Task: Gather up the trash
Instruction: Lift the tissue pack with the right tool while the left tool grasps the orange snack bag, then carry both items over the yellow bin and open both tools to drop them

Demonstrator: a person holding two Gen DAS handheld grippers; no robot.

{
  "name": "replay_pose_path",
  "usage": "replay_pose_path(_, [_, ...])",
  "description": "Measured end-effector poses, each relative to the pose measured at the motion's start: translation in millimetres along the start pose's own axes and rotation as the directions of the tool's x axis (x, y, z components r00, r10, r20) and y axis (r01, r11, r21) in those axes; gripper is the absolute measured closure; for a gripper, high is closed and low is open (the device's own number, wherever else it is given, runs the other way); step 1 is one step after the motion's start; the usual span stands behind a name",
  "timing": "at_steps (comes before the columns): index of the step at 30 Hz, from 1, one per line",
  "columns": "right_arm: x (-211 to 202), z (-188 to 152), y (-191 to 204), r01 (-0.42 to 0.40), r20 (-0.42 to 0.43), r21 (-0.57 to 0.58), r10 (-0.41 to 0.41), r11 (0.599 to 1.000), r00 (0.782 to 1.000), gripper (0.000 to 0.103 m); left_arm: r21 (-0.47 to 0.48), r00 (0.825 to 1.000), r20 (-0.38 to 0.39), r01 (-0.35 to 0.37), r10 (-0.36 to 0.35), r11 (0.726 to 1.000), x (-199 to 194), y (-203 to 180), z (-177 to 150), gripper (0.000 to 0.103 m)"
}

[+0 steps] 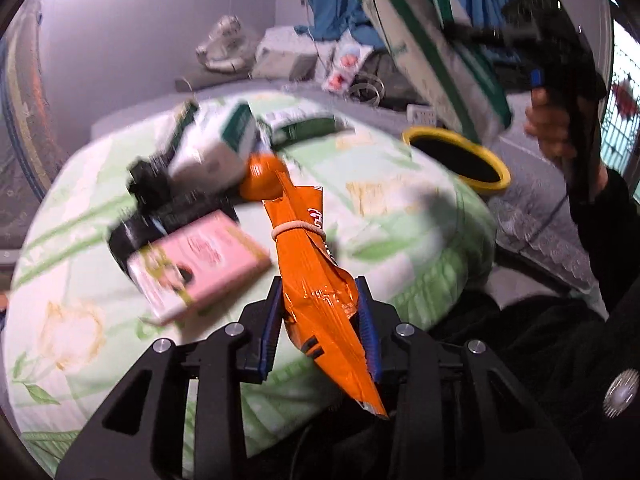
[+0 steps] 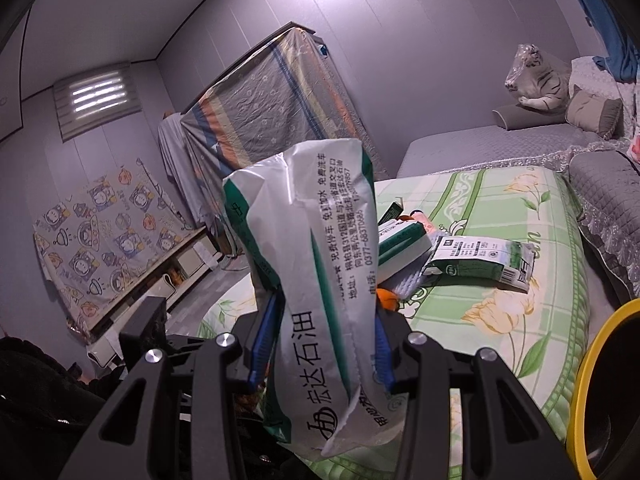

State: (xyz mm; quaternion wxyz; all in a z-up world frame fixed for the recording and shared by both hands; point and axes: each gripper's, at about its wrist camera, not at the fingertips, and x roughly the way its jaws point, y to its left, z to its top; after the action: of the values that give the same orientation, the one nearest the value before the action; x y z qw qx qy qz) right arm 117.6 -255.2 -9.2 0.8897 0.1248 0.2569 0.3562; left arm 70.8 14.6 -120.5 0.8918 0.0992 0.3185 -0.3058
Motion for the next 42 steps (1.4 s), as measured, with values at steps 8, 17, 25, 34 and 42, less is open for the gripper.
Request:
replay_pose_path(8, [-11, -1, -8, 0.062, 0.04, 0.046, -0.064, 0.997, 0.997, 0.064, 0.001, 0.988, 0.146, -0.047, 0.046, 0.999, -16, -8, 44, 0.07])
replay_pose_path(17, [-36, 1, -25, 0.153, 0.084, 0.122, -0.164, 0.981, 0.983, 0.064, 0.077, 0.97, 0.242, 0.007, -0.026, 0.997, -8, -36, 100, 0.07])
replay_pose_path(25, [-80, 3, -51, 0.274, 0.15, 0.196, -0.305, 0.942, 0.94, 0.064, 0.141, 0.957, 0.276, 0.056, -0.093, 0.988, 17, -59, 142, 0.07])
replay_pose_path(34, [-147, -3, -82, 0.458, 0.241, 0.313, -0.536, 0.832, 0.809, 0.063, 0.209, 0.943, 0.28, 0.123, -0.18, 0.97, 70, -89, 188, 0.07])
replay_pose_path(42, [-191, -22, -128, 0.581, 0.243, 0.439, -0.714, 0.685, 0.657, 0.063, 0.24, 0.928, 0.259, 0.206, -0.267, 0.949, 121, -120, 219, 0.069])
